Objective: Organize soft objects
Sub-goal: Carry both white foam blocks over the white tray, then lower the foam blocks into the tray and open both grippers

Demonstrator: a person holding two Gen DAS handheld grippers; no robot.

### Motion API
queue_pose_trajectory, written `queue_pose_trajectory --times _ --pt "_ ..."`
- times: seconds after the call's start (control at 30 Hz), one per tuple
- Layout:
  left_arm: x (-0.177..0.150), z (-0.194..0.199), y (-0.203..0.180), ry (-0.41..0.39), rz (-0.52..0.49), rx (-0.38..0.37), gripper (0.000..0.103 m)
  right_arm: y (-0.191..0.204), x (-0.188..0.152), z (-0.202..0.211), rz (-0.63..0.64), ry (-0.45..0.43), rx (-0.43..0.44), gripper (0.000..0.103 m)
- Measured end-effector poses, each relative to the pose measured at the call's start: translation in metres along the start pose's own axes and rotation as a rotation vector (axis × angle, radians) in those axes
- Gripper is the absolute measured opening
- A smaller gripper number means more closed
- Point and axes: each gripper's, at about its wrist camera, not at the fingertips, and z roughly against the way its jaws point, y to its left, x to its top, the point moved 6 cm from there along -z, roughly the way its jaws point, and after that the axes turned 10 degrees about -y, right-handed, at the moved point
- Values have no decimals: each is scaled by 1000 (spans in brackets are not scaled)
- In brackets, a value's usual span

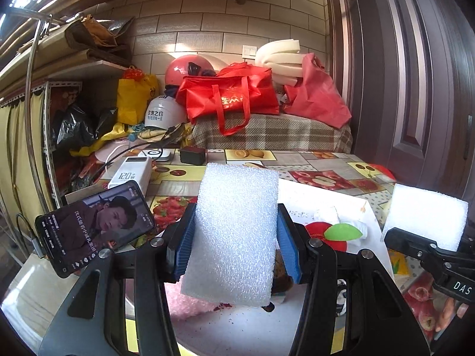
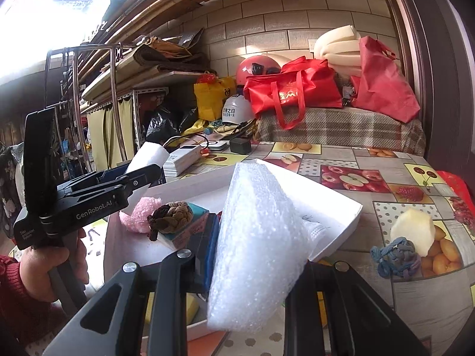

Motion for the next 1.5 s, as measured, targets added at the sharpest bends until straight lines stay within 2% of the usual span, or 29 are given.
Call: queue_pose_trajectory --times 0.23,0.5,0.53,0.57,0.6,0.63,0.67,0.7,0.73,0.83,0.9,1.03,1.17,1.27,1.4,1.5 --pt "1 -17 -6 19 -21 2 51 9 5 -30 4 11 0 22" --pt "-5 -32 7 98 44 34 51 27 4 -50 82 49 8 23" --pt "-6 -33 8 103 49 43 54 28 4 -51 91 54 4 23" --pt "-6 -34 9 105 53 48 62 29 3 -51 100 57 -4 24" --pt "-6 -33 10 103 55 56 69 29 3 -52 107 54 -13 29" --pt "-5 -32 10 94 55 63 80 29 4 -51 112 48 -20 54" --pt "-4 -30 10 82 54 69 85 29 5 -50 115 42 -29 89" --pt "-3 -27 11 69 52 76 88 27 6 -50 116 40 -54 99" --pt "-2 -26 10 63 47 79 89 26 6 -50 113 33 -55 103" --pt "-2 -24 10 56 41 84 90 27 7 -49 120 27 -57 103" --pt "-2 -24 12 58 49 84 103 27 8 -49 125 18 -59 103" --pt "0 -23 14 46 78 59 103 27 10 -44 127 -11 -64 103" --pt "6 -12 4 -15 36 45 103 28 11 -32 138 -41 -95 103" --pt "9 -2 -6 -61 29 -9 103 28 12 -17 135 -76 -101 103" --pt "11 7 -21 -75 61 -102 103 22 12 4 121 -108 -87 103" --pt "13 13 -26 -88 62 -122 103 5 12 14 100 -111 -148 103"
